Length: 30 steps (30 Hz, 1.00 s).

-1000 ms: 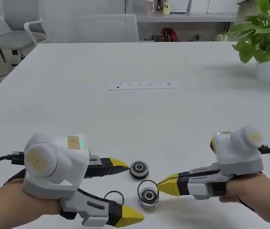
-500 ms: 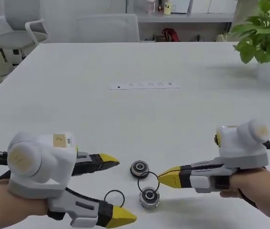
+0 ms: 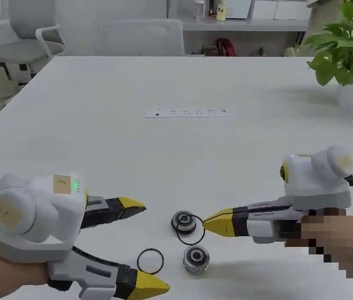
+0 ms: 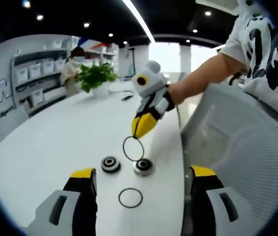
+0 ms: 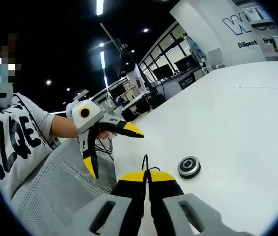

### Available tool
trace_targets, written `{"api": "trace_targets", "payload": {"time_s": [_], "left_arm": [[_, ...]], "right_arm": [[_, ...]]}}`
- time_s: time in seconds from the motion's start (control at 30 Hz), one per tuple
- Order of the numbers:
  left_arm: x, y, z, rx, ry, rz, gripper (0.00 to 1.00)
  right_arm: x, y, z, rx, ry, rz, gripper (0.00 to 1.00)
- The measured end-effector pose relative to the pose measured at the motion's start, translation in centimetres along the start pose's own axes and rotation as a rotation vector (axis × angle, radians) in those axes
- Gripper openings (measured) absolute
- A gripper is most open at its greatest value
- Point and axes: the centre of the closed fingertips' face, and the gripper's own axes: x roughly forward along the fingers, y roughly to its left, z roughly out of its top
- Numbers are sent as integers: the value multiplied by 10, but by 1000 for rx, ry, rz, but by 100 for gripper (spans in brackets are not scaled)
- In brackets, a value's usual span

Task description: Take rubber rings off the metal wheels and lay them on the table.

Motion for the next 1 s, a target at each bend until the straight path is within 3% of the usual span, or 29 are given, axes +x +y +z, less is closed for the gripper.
{"api": "trace_targets", "payload": {"time_s": [0.5, 1.0], "left_arm": [[-14, 6, -6, -5, 1, 49, 82], [-23, 10, -7, -29, -16, 79, 86]], "right_arm": [[11, 11, 14, -30, 7, 37, 0], [24, 18, 17, -44, 31, 63, 0]]}}
